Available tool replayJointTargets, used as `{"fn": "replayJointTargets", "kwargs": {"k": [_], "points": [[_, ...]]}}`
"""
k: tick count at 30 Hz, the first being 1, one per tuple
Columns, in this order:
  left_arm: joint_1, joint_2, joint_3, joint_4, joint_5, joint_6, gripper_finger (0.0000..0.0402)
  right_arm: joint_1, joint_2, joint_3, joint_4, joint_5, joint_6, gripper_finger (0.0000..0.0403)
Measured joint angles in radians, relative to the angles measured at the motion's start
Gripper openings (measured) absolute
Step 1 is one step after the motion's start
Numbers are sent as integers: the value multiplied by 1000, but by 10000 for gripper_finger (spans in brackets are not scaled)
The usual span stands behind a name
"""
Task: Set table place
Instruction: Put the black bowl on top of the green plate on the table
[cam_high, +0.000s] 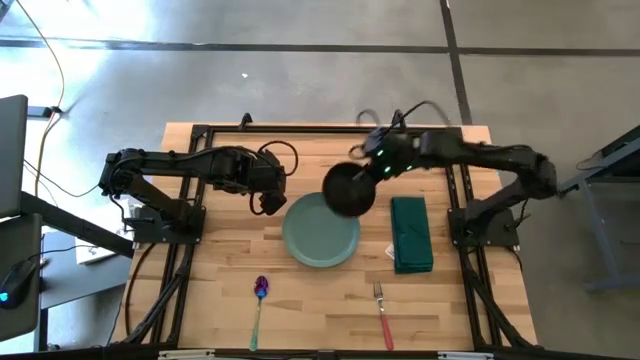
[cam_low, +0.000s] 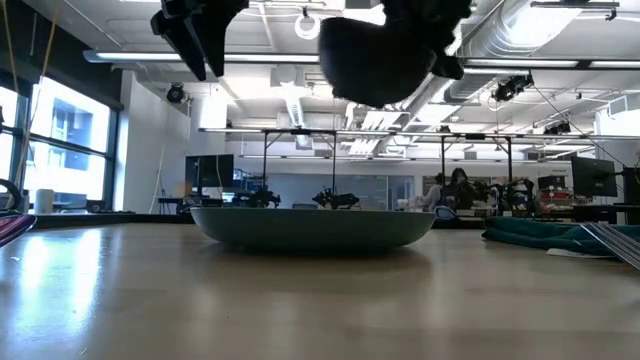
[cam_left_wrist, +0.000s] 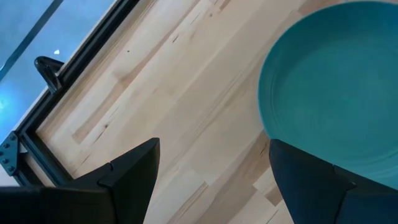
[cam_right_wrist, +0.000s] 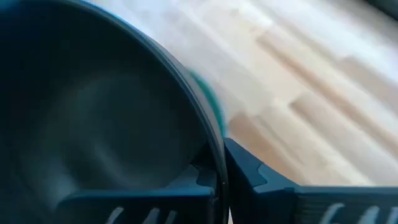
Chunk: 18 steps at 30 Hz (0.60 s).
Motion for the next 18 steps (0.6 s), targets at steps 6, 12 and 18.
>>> {"fn": "replayJointTargets", "kwargs": {"k": [6,12,18], "points": [[0,0,0,-3,14,15,287,64,180,0,117,-114,-4,0],[0,0,0,-11,19,27,287,81,292,1,161,-132,12,0],[0,0,0,-13,18,30,287,98,391,93,103,-96,-26,0]]}}
